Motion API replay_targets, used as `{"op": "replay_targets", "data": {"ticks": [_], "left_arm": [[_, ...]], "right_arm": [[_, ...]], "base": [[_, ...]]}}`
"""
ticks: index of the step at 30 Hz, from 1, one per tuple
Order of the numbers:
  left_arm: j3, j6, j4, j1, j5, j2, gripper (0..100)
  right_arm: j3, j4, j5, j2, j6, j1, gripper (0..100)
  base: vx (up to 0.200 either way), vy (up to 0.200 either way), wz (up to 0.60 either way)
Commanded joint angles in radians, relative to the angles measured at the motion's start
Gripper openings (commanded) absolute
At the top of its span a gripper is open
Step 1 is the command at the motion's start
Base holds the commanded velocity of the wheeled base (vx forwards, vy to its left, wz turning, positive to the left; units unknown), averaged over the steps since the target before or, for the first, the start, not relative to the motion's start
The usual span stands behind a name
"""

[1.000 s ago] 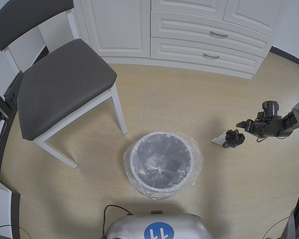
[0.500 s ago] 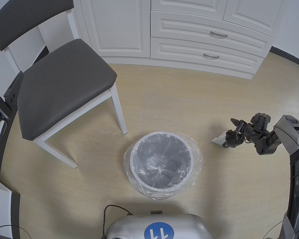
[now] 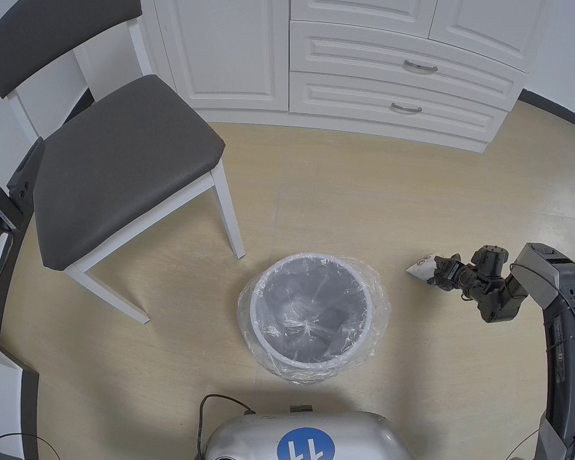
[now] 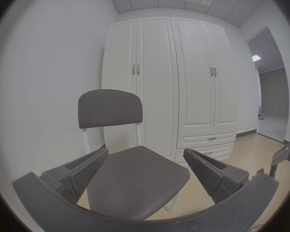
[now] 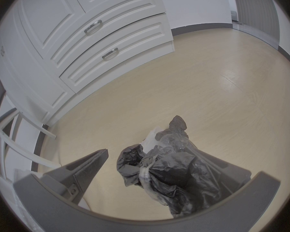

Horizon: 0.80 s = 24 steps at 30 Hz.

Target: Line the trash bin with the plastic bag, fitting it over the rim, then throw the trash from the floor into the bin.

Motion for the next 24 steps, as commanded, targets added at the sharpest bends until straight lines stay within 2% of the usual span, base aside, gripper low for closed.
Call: {"op": "replay_targets", "data": {"ticks": [1, 10, 24], "left_arm": [[0.0, 0.001, 0.0, 0.0, 0.0, 0.0, 100], [0.002, 0.001, 0.001, 0.0, -0.001, -0.005, 100], [0.003, 0.001, 0.001, 0.0, -0.001, -0.006, 100]], "right_arm": [[0.002, 0.002, 0.002, 0.021, -0.015, 0.0, 100], [-0.01, 0.003, -0.001, 0.064, -0.077, 0.0, 100], [-0.021, 0.033, -0.001, 0.064, -0.078, 0.0, 100]], "base": [[0.0, 0.0, 0.0], [0.0, 0.0, 0.0], [0.0, 0.0, 0.0]]}}
